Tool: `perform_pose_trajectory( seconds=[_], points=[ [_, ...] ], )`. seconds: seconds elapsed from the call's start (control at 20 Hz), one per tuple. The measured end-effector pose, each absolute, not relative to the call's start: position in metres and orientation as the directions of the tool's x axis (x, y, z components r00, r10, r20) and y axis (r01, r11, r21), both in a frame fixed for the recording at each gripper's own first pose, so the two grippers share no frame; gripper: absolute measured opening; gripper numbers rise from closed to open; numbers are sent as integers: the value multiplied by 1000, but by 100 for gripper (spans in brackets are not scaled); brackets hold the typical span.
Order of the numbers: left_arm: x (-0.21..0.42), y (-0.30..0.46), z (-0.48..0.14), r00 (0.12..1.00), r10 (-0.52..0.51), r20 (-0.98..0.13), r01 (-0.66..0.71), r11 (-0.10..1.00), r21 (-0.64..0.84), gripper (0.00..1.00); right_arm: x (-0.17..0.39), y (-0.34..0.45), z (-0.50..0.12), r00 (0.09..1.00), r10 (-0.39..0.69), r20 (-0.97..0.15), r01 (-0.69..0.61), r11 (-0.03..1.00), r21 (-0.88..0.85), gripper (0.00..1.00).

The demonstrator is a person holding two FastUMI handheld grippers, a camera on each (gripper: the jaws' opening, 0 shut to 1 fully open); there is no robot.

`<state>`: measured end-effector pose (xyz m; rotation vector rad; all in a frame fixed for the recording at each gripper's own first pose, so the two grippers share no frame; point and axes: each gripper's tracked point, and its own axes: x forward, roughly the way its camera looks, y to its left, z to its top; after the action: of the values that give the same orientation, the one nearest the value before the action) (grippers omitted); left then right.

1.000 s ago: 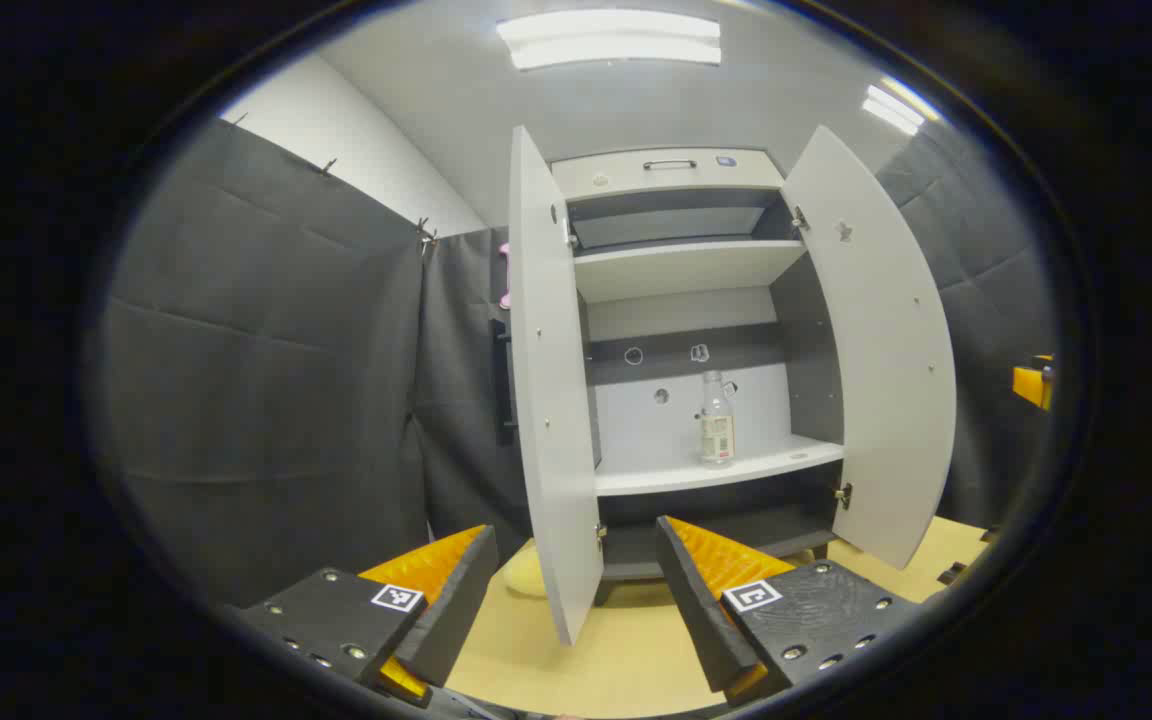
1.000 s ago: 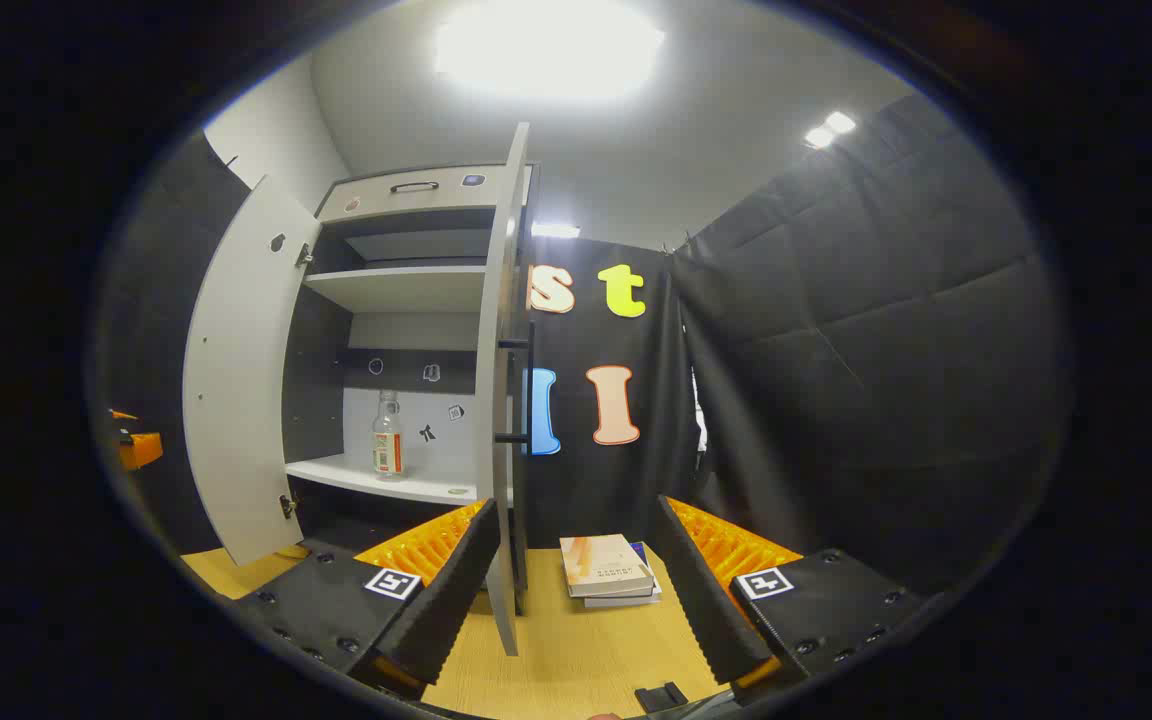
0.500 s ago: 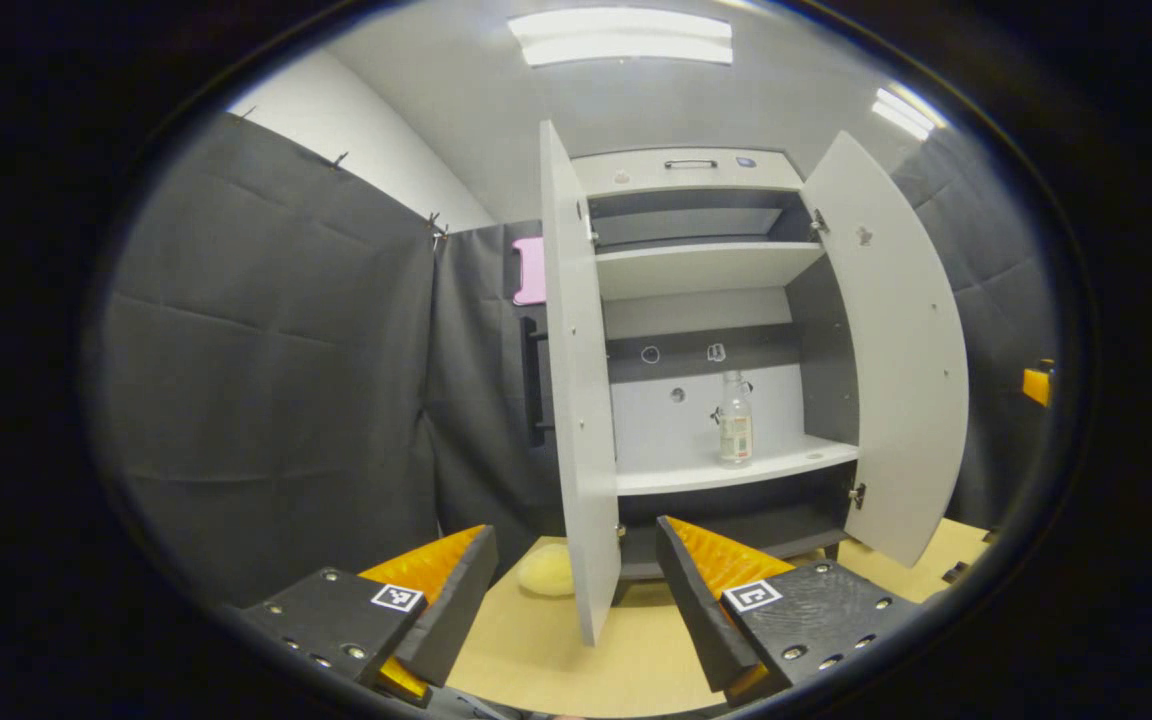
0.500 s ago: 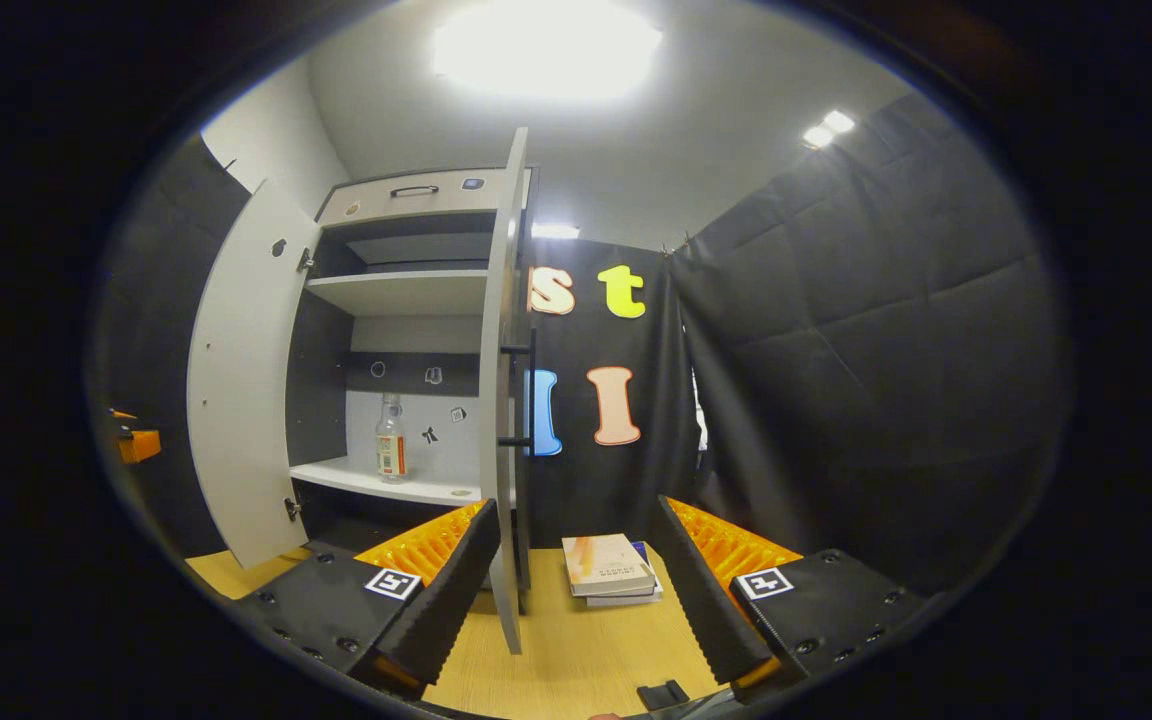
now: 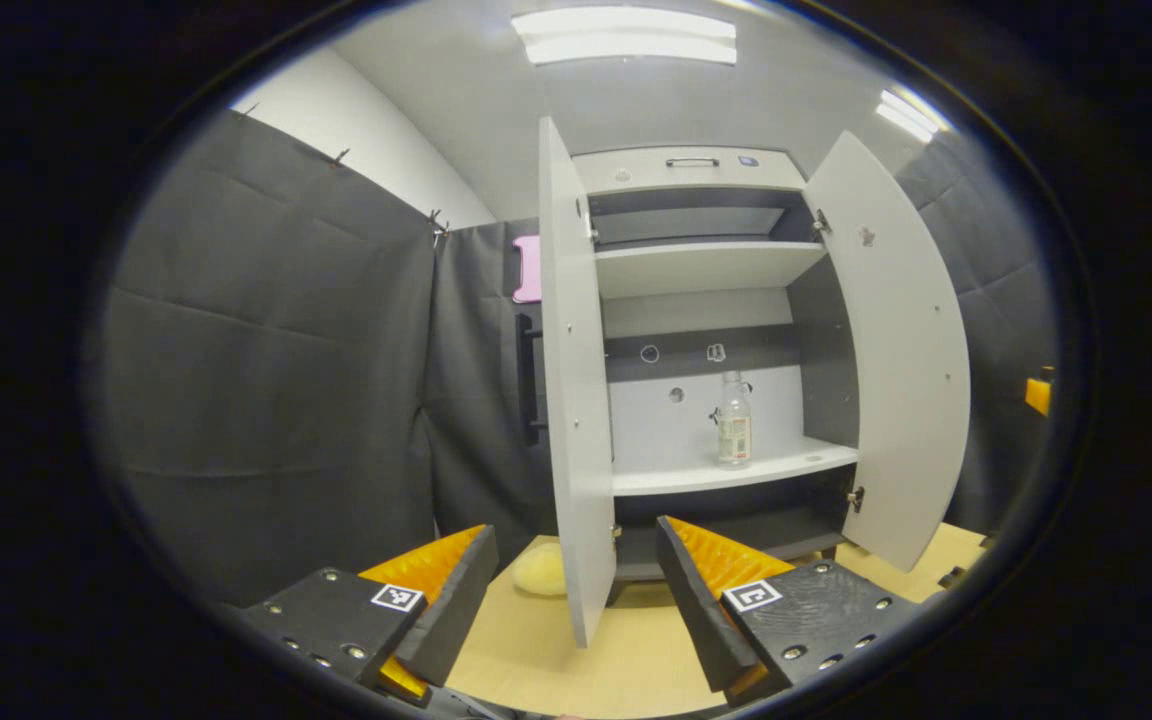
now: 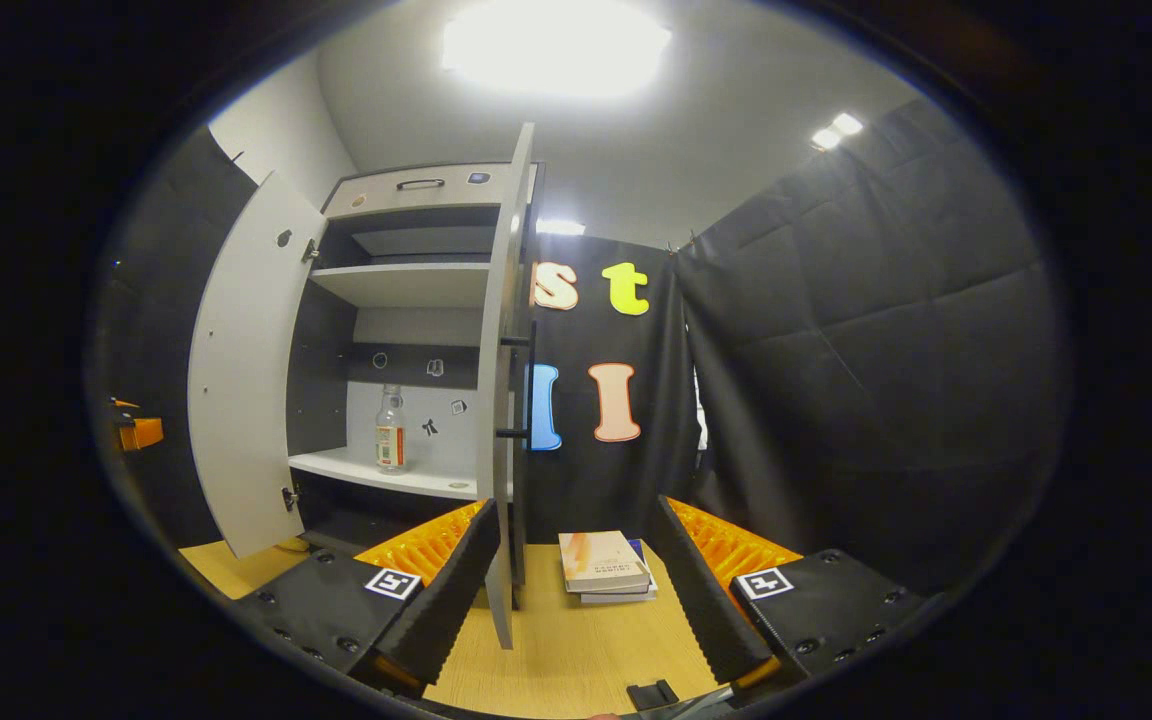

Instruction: Grasp the bottle in the cabinet with the left hand and place it on the coaster, then close the right door with the right hand and the left door with the left hand.

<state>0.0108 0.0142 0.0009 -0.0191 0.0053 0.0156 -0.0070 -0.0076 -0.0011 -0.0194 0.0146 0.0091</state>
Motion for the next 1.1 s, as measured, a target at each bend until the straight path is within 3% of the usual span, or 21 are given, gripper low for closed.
perform_pose_trajectory(
  seconds=[0.55, 1.1],
  points=[
    [39, -80, 34, 999, -42, 10, 43, 995, -89, 92, -3, -52, -27, 997, 67, -49, -64, 996, 58, 99],
    [116, -138, 74, 992, -117, 46, 120, 989, -90, 92, 2, -87, -42, 997, -9, -76, 13, 999, 50, 97]
  ],
)
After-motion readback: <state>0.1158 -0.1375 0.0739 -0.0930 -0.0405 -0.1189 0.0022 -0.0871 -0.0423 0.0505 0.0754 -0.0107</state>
